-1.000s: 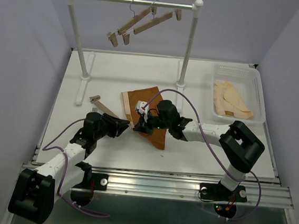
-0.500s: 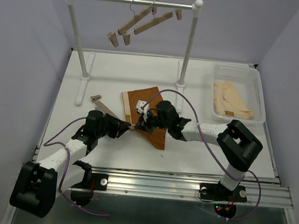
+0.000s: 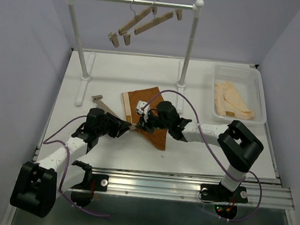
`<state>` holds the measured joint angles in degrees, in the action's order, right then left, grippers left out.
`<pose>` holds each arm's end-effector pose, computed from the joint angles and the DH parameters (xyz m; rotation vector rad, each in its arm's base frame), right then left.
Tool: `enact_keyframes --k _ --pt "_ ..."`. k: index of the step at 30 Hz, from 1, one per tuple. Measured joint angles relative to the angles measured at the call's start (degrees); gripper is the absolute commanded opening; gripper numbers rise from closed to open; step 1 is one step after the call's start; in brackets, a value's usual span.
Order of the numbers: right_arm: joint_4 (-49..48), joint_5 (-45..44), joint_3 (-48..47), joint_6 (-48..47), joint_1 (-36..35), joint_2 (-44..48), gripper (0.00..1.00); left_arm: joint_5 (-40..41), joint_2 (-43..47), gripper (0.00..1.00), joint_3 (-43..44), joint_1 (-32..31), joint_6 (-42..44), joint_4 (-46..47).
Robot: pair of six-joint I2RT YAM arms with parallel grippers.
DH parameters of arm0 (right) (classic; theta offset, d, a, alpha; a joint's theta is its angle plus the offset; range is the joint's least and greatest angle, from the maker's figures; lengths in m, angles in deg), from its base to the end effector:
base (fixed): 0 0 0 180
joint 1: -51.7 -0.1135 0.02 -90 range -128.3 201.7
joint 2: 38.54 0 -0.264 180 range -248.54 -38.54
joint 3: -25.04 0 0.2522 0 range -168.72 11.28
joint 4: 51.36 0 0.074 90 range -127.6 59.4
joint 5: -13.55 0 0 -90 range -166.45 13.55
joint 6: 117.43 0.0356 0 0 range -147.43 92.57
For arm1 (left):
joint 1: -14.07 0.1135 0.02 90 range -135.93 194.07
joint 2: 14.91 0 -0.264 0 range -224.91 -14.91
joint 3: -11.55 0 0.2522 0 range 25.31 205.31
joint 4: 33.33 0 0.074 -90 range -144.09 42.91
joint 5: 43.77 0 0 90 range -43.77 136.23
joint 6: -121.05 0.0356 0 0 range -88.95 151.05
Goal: Clip the underwear to the hanger
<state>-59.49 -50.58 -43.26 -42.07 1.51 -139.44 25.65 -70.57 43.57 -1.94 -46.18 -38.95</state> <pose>0.2307 0.3010 0.1929 -1.3422 1.5537 0.8433 0.1847 -0.0660 0.1779 -0.9755 2.1370 -1.2862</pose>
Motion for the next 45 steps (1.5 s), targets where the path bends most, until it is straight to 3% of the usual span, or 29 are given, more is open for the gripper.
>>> enact_keyframes --k 20,45 --pt "-5.7 -1.6 0.1 5.4 0.0 0.0 0.01 2.4 2.9 0.0 0.5 -0.2 -6.2 -2.8" --pt "-6.1 1.1 0.2 7.3 -0.8 0.0 0.01 4.3 6.3 0.0 0.5 -0.4 -11.6 -2.9"
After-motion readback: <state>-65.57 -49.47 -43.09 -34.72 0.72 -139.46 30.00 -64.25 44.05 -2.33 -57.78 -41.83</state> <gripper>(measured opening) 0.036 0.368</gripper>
